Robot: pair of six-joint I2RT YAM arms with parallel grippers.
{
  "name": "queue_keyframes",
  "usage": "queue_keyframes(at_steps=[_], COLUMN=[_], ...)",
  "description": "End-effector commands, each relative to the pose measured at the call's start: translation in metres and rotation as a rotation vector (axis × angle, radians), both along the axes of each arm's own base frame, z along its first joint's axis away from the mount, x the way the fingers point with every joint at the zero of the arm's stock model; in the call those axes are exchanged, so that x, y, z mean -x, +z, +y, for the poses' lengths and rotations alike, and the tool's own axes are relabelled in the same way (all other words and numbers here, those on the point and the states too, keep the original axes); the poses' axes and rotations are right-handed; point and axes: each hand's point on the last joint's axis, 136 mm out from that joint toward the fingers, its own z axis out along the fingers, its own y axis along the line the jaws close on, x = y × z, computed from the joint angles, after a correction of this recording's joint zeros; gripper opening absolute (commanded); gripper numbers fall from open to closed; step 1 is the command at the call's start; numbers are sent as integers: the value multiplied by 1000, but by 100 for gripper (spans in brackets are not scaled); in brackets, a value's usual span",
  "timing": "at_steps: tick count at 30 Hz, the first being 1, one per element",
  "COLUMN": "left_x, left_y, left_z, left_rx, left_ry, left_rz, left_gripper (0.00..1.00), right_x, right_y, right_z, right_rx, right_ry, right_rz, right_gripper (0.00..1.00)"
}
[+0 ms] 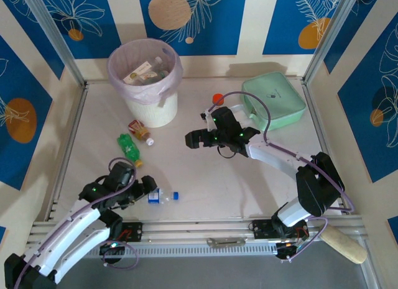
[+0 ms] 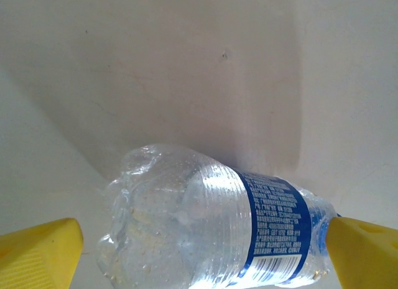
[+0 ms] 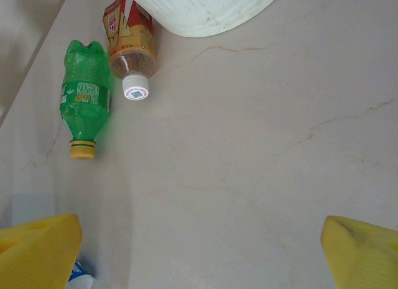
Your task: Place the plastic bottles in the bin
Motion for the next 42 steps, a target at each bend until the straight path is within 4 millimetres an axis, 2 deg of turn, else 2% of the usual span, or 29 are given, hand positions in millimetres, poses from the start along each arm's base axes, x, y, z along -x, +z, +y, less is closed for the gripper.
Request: queue_keyframes(at_steps=[1,4,10,16,20,25,31,34,37,42], left_x=[-9,-21,-45,-79,-93,-105,-120,-131,-142,-159], left_y=[2,4,4,14,13,15,25,32,42,56], left_z=[-14,-25,-50,-71,-78,-67,-28,-14,-9,-13], left_rx=[60,83,112,139,144,112,61,82,103,122], left_ry=[29,27,20,28,45,97,215,261,274,245], left_rz=[-9,-37,-91,-180,-204,-251,-325,-358,-388,-426], left_gripper=[100,100,100,100,100,100,100,100,100,100], right_x=[10,20,39,76,98,123,151,167,180,187], right_y=[-4,-17,-30,-46,-51,-63,-83,-95,-107,-117], right_z=[5,6,8,21,33,48,58,58,56,62], right_rx=[2,38,50,96,103,153,256,322,400,463], right_ry=[41,58,86,204,272,355,430,461,491,517], right_rz=[27,64,104,133,147,160,189,207,214,200], right_gripper=[99,99,99,99,99,99,100,97,95,93])
